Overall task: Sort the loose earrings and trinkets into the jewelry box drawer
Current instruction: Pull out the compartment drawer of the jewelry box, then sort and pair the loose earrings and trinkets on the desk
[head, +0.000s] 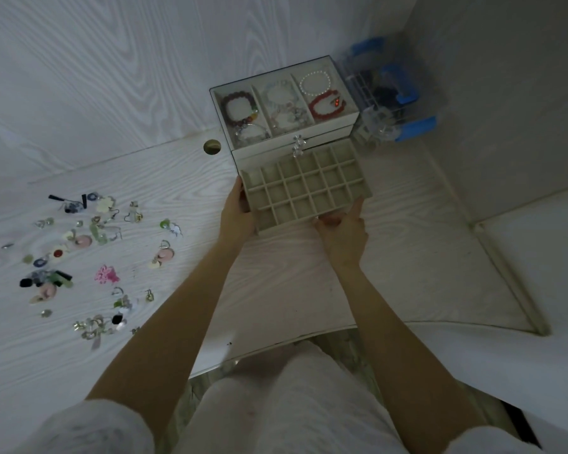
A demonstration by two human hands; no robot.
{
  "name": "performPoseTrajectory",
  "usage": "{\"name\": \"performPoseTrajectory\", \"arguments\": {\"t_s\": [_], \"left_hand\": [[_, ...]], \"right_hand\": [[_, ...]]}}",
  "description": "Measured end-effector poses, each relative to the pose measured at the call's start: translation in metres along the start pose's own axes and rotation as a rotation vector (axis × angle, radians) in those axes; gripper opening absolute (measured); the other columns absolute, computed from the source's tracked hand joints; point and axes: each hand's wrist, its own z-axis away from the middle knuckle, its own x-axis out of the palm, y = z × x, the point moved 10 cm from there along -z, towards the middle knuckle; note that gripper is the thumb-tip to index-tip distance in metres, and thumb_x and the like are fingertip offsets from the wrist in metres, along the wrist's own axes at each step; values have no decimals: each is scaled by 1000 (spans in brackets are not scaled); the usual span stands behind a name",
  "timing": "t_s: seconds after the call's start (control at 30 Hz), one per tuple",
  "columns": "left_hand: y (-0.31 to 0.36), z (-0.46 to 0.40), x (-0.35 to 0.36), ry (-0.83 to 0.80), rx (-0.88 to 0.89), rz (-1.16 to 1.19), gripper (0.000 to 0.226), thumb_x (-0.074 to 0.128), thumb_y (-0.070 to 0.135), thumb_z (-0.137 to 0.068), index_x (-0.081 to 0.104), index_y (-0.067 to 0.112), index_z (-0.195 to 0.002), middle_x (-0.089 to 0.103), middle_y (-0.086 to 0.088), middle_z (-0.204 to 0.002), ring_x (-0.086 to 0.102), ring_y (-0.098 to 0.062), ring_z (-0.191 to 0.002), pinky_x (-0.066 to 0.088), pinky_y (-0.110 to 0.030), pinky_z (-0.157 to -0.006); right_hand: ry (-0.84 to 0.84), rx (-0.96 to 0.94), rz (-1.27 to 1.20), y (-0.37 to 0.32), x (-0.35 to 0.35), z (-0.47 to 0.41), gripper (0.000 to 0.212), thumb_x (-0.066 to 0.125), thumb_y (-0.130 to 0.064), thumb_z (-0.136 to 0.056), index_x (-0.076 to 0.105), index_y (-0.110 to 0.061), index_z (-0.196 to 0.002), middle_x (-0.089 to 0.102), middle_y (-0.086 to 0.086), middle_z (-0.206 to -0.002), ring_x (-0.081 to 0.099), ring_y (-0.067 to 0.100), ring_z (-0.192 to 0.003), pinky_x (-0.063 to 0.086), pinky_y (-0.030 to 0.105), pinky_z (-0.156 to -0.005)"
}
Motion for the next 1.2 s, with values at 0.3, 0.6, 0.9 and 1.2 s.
{"name": "performPoseTrajectory", "arguments": {"t_s": [0.3,0.6,0.9,1.2], "left_hand": [[14,6,0,-2,68,-2,59,54,-8,-83,41,20,-133,56,0,-120,56,3,-91,48,-8,-70],[11,5,-3,17,95,-120,56,55,-2,-85,40,17,-135,57,0,-117,55,-11,-107,43,-4,-71],[22,106,-78,304,348,-266,35,47,20,-95,48,19,-130,61,5,-120,54,-8,-109,42,-18,-85],[-72,199,-206,587,91,-627,26,57,16,-89,61,21,-115,70,6,-100,61,-18,-91,48,-30,-72]], "right_hand": [[-13,-4,9,-4,-3,0,102,69,-35,-79,-2,-11,-147,63,12,-114,48,29,-113,31,41,-96],[-53,4,9,-9,-6,4,97,68,-35,-82,0,-10,-147,56,17,-124,44,32,-118,28,41,-99],[-8,-410,60,-56,-31,74,44,64,-17,-82,51,-14,-124,56,7,-117,47,28,-106,31,34,-85],[-662,-830,282,-102,107,184,36,55,-6,-84,53,-7,-120,51,11,-115,50,26,-98,40,28,-78]]}}
